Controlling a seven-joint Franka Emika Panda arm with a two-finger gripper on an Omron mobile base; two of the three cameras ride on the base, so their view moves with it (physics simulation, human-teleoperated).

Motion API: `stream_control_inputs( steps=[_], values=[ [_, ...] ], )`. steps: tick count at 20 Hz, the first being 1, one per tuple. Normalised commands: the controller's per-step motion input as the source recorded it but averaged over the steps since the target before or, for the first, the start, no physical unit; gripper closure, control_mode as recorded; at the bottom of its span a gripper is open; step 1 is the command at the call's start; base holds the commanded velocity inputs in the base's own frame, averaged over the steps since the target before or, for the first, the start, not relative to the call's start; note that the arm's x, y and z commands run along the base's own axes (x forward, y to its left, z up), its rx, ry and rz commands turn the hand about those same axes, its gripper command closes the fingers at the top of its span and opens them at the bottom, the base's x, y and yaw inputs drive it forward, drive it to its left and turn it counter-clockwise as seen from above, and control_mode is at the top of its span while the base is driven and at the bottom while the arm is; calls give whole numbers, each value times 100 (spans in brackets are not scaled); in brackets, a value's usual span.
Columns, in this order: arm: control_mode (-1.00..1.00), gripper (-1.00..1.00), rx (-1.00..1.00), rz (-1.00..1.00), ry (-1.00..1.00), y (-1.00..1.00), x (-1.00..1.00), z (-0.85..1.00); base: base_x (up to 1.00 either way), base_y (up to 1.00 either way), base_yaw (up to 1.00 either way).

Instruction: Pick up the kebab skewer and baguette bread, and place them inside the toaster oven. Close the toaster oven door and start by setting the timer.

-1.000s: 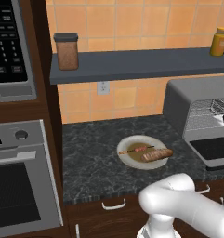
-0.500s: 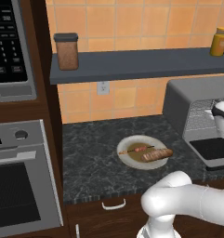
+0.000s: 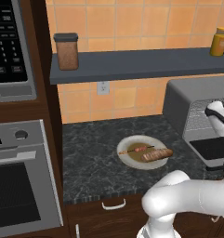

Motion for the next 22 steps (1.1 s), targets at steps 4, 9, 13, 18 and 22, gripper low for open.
stream_control_inputs(
  steps=[4, 9, 13, 18, 22],
  values=[
    [-100, -100, 0, 0, 13, -2, 58, 0, 0, 0, 0],
    [-100, -100, 0, 0, 10, 0, 14, -8, 0, 0, 0],
    [-100, -100, 0, 0, 6, 0, 5, -16, 0, 0, 0],
    [-100, -100, 0, 0, 2, 0, -3, -20, 0, 0, 0],
    [-100, -100, 0, 0, 3, 0, -4, -18, 0, 0, 0]
  ],
)
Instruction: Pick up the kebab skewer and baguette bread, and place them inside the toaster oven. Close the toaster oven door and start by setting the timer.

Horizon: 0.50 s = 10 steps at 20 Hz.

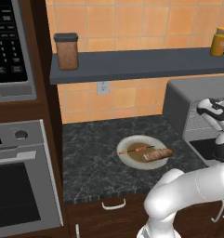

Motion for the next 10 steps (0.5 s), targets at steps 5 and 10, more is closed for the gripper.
stream_control_inputs(
  steps=[5, 10],
  values=[
    [-100, -100, 0, 0, 8, 0, 0, -3, 0, 0, 0],
    [-100, -100, 0, 0, 12, 0, 0, -16, 0, 0, 0]
  ],
)
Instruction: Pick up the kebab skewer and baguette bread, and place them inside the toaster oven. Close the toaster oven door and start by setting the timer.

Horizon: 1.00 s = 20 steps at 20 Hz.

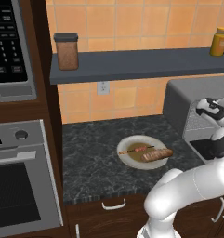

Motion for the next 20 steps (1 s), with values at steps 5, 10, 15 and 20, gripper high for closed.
stream_control_inputs(
  steps=[5, 10, 15, 20],
  values=[
    [-100, -100, 0, 0, 0, 0, -36, -31, 0, 0, 0],
    [-100, -100, 0, 0, 0, 0, -79, -48, 0, 0, 0],
    [-100, -100, 0, 0, 0, 0, -98, -49, 0, 0, 0],
    [-100, -100, 0, 0, 1, 0, -78, -43, 0, 0, 0]
  ],
)
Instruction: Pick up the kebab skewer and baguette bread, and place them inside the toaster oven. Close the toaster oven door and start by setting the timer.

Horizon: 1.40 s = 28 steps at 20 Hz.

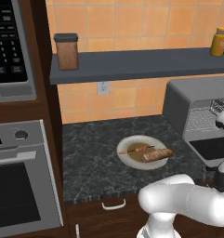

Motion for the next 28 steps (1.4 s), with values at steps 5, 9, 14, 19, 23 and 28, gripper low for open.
stream_control_inputs(
  steps=[5, 9, 14, 19, 23, 28],
  values=[
    [-100, -100, 0, 0, 4, 0, -65, -36, 0, 0, 0],
    [-100, -100, 0, 0, 15, 0, -57, -21, 0, 0, 0],
    [-100, -100, 0, 0, 13, 0, -43, -3, 0, 0, 0],
    [-100, -100, 1, 0, -1, 2, -18, 69, 0, 0, 0],
    [-100, -100, 0, 5, 7, 67, -40, 49, 0, 0, 0],
    [-100, -100, 0, 15, 16, 100, -46, 24, 0, 0, 0]
  ],
)
